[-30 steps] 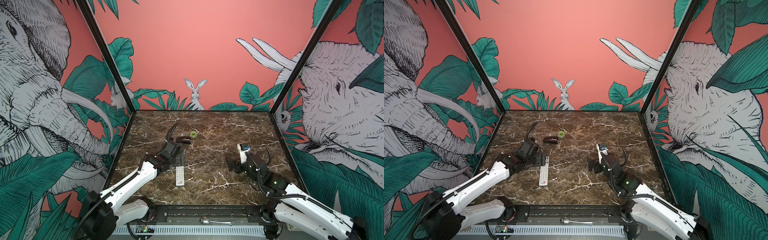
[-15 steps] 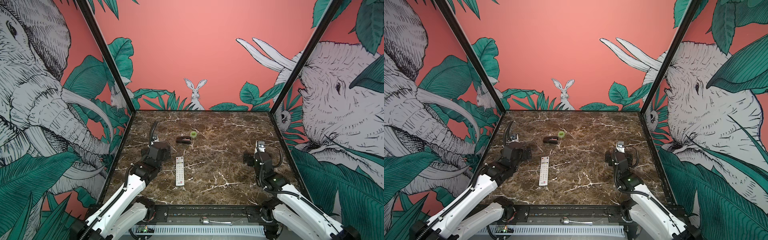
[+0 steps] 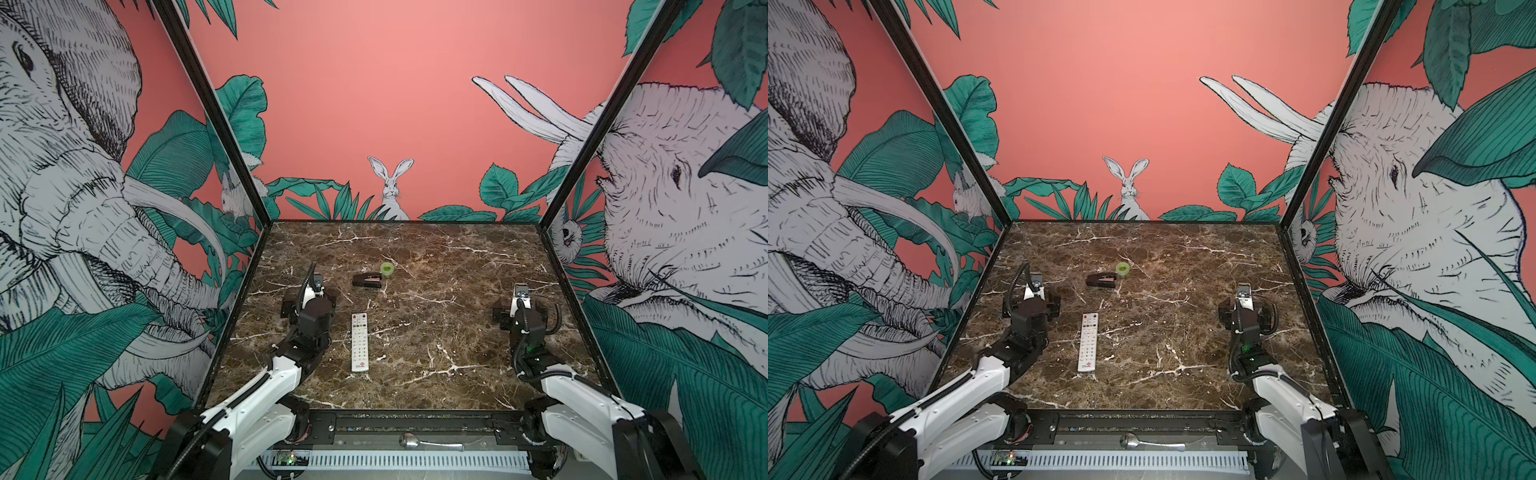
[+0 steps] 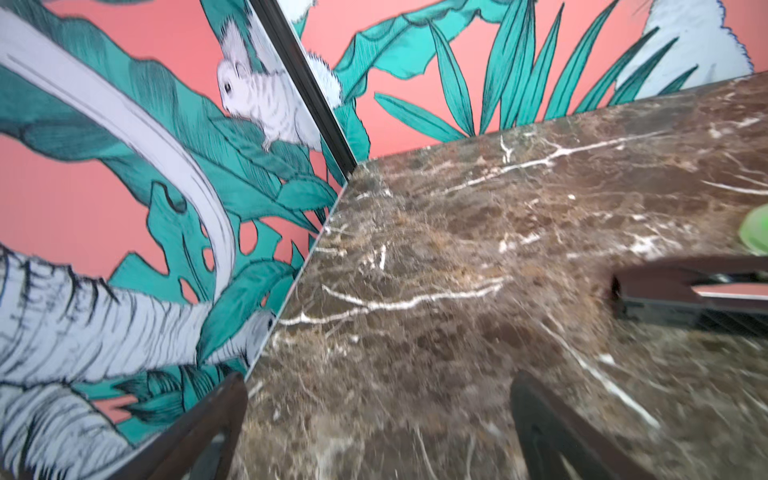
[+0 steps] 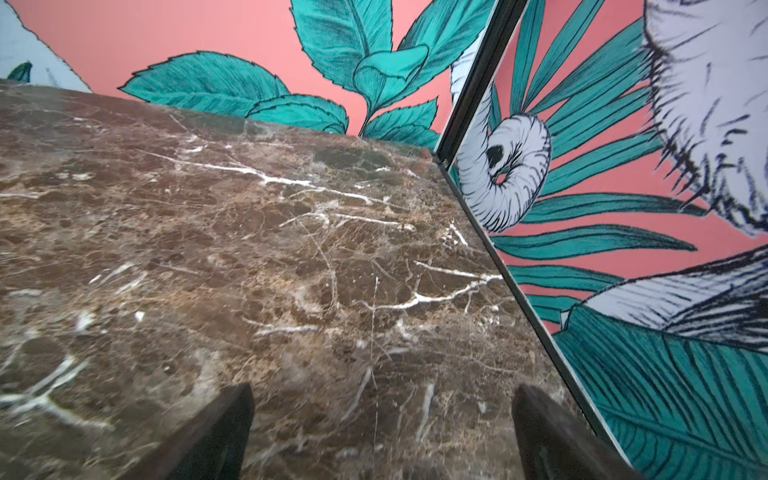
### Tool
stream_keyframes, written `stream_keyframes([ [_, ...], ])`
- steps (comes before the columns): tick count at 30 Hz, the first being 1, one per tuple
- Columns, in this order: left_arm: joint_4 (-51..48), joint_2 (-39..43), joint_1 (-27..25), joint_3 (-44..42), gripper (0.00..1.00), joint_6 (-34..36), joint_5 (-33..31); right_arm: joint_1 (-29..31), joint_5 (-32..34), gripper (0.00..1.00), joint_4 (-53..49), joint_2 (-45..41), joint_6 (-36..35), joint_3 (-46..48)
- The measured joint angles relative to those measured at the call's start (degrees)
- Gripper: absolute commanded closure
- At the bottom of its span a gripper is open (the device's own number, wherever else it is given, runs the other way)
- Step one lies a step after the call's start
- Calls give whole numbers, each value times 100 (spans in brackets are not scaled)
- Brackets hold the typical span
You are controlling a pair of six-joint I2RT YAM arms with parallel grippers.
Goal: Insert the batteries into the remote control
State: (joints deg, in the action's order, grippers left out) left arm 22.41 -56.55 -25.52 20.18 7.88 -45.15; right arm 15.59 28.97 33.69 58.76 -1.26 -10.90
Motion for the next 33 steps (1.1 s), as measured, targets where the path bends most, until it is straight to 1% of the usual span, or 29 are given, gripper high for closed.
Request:
stream_keyframes([
  [4,1019,-782,275,-66,0,428,299,-42,85,1,557,492,-175,59],
  [9,2118,-1718,717,-323,0,522,728,-72,92,1,1064,901,-295,-28],
  [12,2616,-2052,914,-544,0,529,955,-92,85,1,1200,1049,-350,-131],
  [17,3235,-2288,1163,-597,1,428,1399,-120,59,1,1491,1410,-376,-199],
  [24,3753,-2975,1250,-511,1,310,1641,-138,-26,1,1547,1650,-448,-251],
  [28,3757,-2997,1261,-485,1,284,1731,-138,-96,1,1563,1768,-496,-426],
  [31,3757,-2997,1287,-417,0,264,1779,-136,-116,1,1864,1912,-516,-420],
  [33,3751,-2997,1311,-400,0,256,1827,-138,-90,1,2214,2179,-546,-415],
])
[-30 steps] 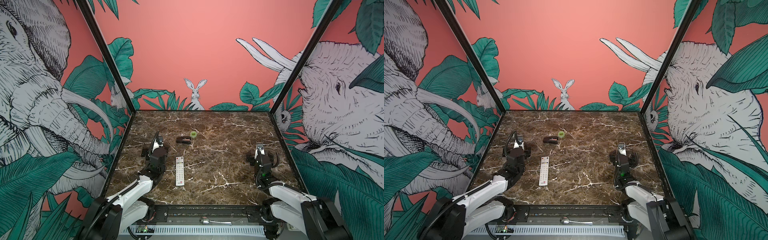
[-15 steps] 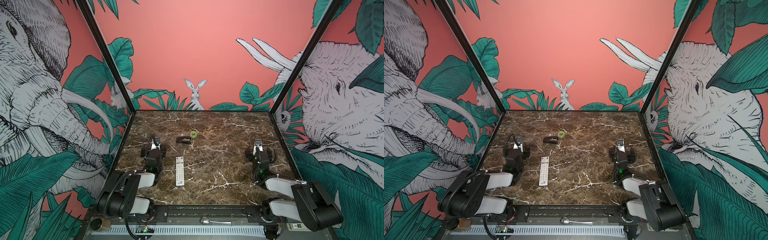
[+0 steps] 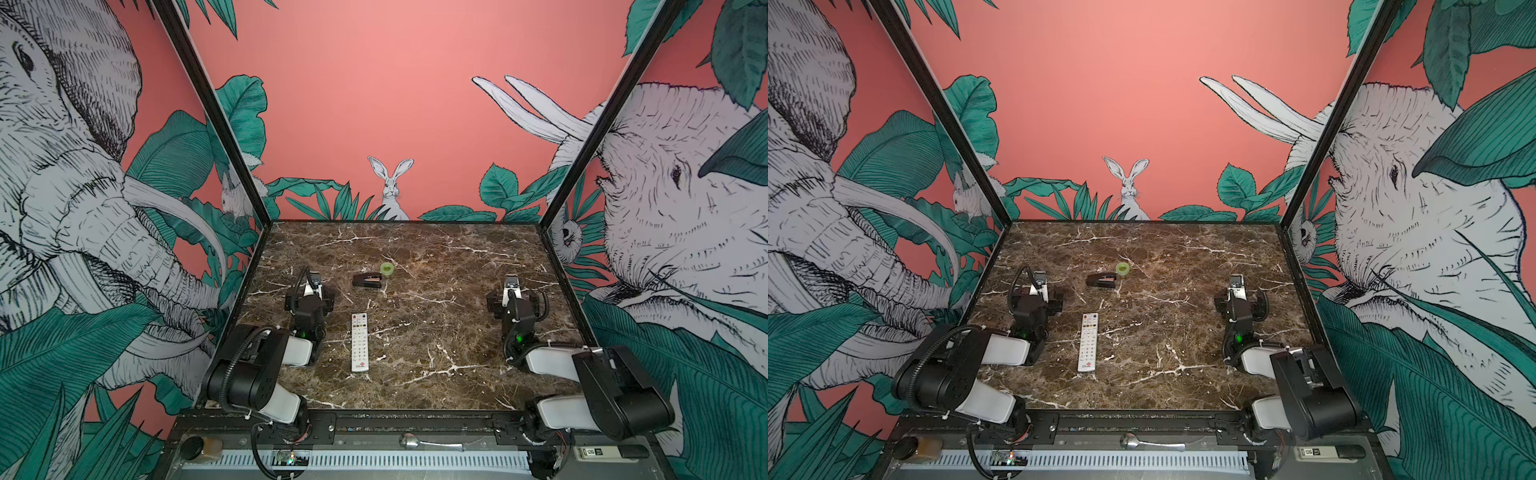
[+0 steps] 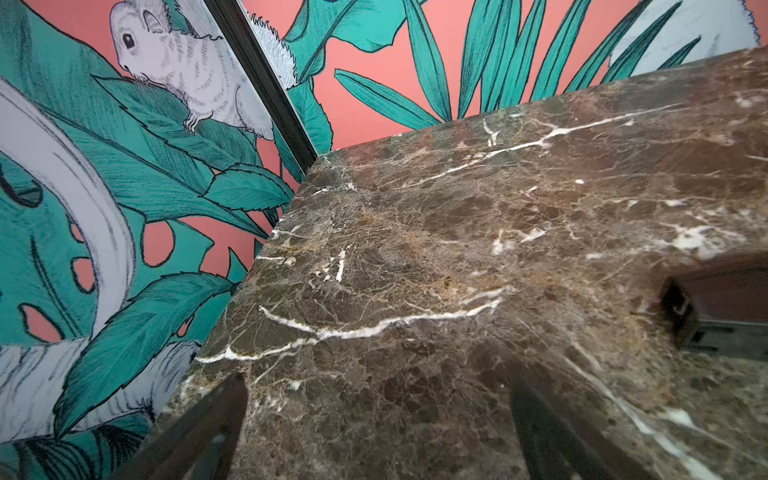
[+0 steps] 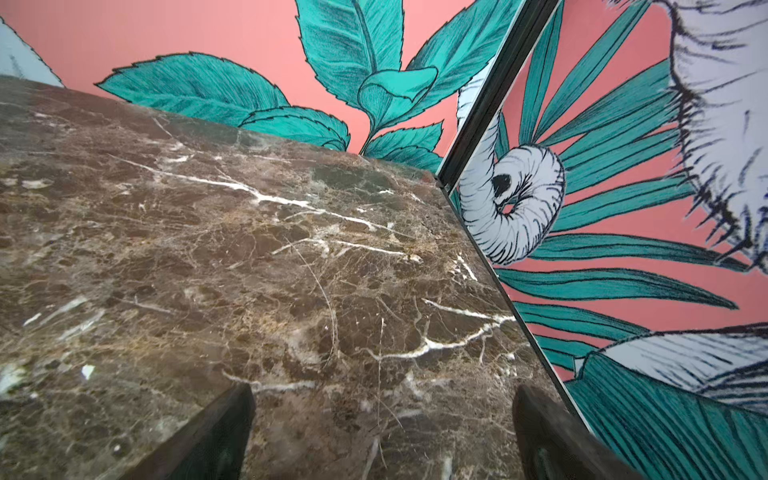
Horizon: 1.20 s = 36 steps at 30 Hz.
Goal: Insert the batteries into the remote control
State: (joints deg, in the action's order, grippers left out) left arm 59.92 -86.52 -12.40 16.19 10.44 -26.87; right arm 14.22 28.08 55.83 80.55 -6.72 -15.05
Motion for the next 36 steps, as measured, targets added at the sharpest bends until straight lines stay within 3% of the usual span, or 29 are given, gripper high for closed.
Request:
stream_keyframes([
  [5,-251,0,149,219,1,-55,256,0,57,1,577,660,-85,0],
  [12,-396,-308,647,348,0,-334,796,-398,-382,1,459,684,61,-118],
  [26,-688,-352,660,522,0,-472,955,-901,-503,1,-105,876,691,-568],
  [36,-693,-352,660,522,0,-485,975,-909,-581,1,-208,876,785,-568],
])
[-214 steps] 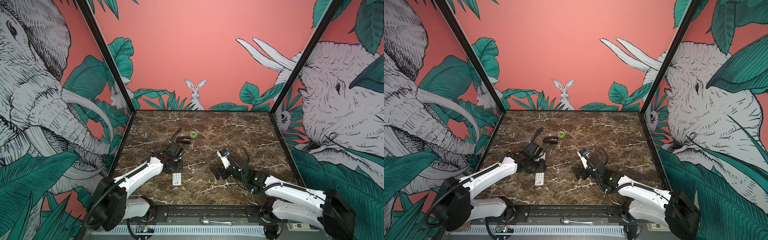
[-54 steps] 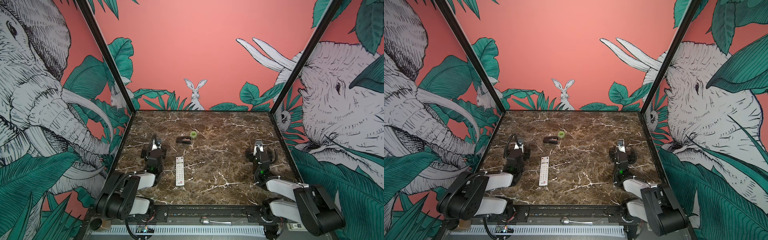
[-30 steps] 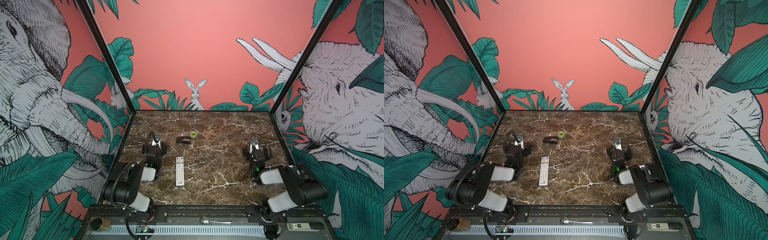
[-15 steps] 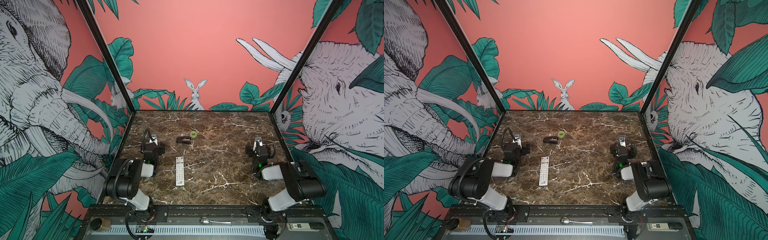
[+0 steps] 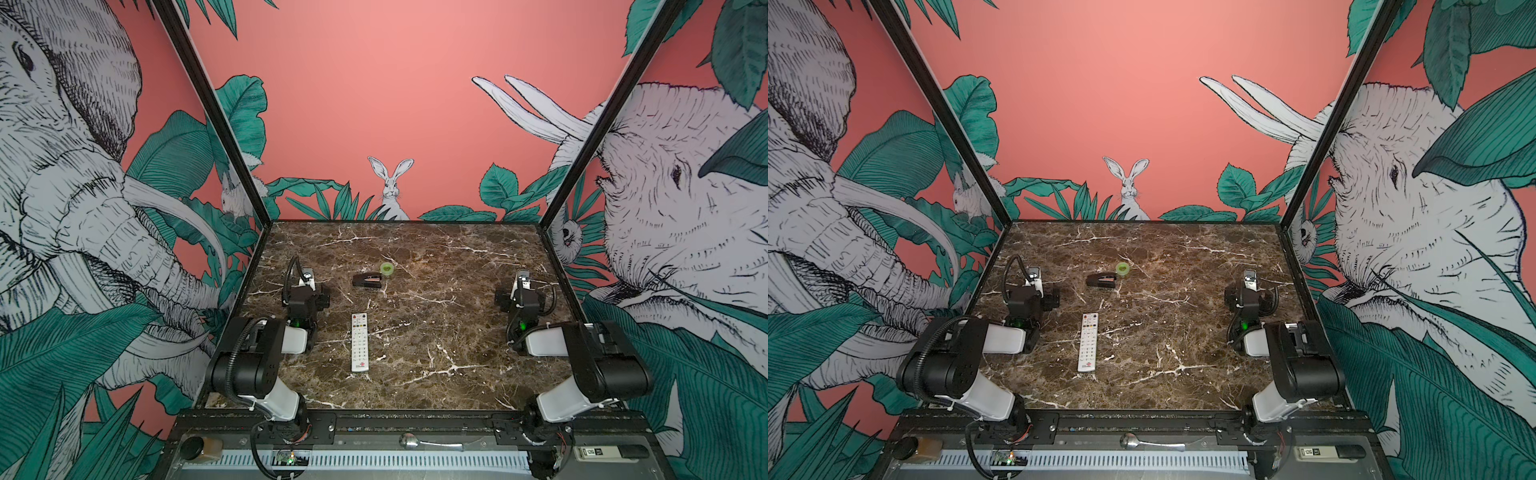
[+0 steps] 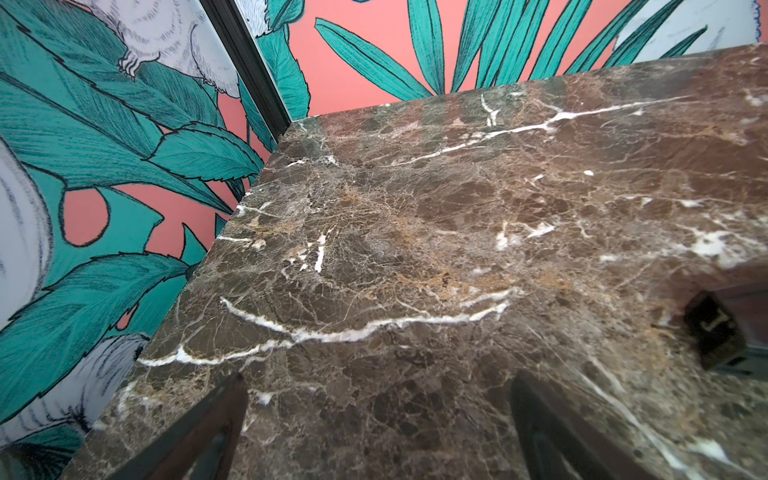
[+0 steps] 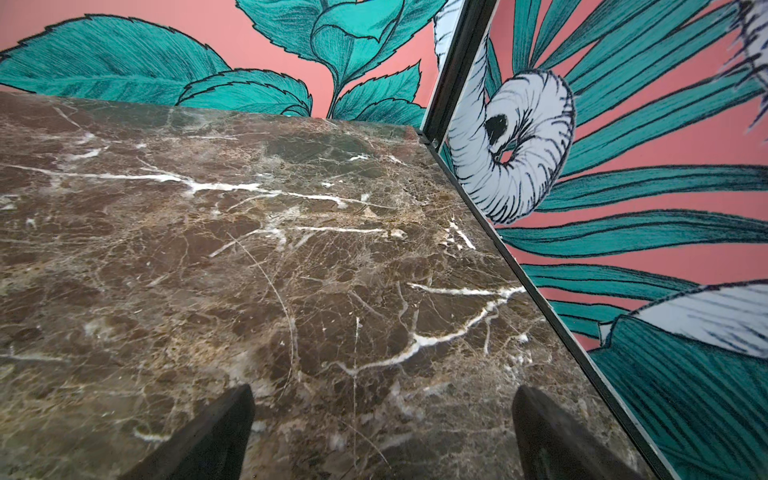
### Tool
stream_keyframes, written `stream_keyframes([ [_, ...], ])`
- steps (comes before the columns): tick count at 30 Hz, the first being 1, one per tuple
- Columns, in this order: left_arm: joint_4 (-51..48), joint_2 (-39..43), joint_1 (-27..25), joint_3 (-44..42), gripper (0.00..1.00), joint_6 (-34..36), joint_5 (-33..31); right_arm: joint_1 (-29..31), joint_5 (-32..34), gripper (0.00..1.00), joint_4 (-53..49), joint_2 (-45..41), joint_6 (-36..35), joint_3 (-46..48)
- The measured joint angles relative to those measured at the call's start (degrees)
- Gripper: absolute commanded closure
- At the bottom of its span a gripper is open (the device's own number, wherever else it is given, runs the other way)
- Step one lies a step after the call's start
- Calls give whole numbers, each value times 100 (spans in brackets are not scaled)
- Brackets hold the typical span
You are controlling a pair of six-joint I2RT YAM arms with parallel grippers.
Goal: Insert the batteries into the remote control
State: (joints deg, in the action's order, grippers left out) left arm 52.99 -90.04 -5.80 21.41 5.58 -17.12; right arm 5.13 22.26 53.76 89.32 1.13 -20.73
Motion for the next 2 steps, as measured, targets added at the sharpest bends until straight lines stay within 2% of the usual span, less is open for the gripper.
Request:
stream_keyframes([
  [2,0,0,0,0,0,0,0,0,-7,1,-15,0,0,0],
])
